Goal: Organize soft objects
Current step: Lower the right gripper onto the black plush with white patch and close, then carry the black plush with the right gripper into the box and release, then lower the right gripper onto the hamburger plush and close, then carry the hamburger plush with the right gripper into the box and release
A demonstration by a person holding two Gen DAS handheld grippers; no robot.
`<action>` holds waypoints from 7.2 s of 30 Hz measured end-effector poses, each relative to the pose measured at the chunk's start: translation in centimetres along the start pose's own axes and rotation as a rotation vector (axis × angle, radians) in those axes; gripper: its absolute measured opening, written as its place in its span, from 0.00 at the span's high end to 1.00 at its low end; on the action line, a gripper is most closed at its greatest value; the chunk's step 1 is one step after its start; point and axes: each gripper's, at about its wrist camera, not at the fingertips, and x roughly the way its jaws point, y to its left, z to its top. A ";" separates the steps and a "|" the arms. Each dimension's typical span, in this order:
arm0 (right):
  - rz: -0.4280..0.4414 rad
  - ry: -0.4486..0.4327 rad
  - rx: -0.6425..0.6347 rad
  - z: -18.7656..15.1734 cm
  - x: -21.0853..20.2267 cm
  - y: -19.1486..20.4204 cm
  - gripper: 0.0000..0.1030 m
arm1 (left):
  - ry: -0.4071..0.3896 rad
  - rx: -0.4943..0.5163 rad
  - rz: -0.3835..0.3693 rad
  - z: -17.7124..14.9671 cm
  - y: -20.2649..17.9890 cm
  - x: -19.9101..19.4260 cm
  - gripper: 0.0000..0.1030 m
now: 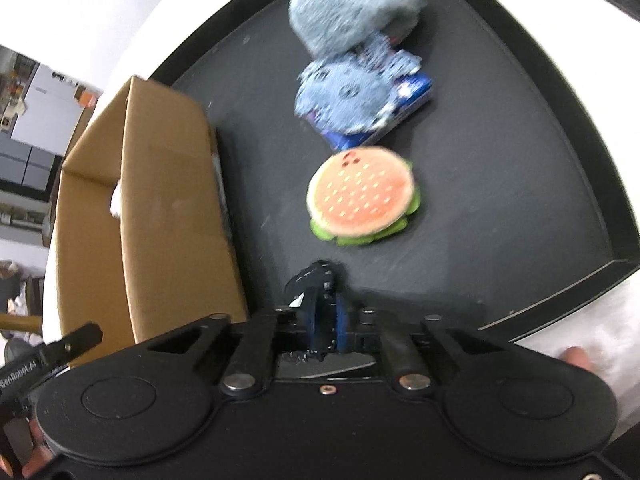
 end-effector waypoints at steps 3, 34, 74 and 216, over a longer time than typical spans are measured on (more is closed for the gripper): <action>-0.010 -0.021 0.018 0.0 -0.5 -0.6 0.91 | -0.002 -0.002 0.004 0.0 0.0 -0.1 0.41; -0.100 -0.045 -0.103 0.4 -1.4 2.0 0.73 | -0.018 -0.010 -0.033 -0.2 0.3 0.0 0.41; -0.006 -0.259 -0.343 3.4 -5.7 14.1 0.73 | -0.074 -0.057 -0.139 -0.7 3.0 0.9 0.88; -0.044 -0.280 -0.352 4.5 -7.4 9.5 0.60 | -0.114 -0.063 -0.070 0.1 0.5 -0.6 0.40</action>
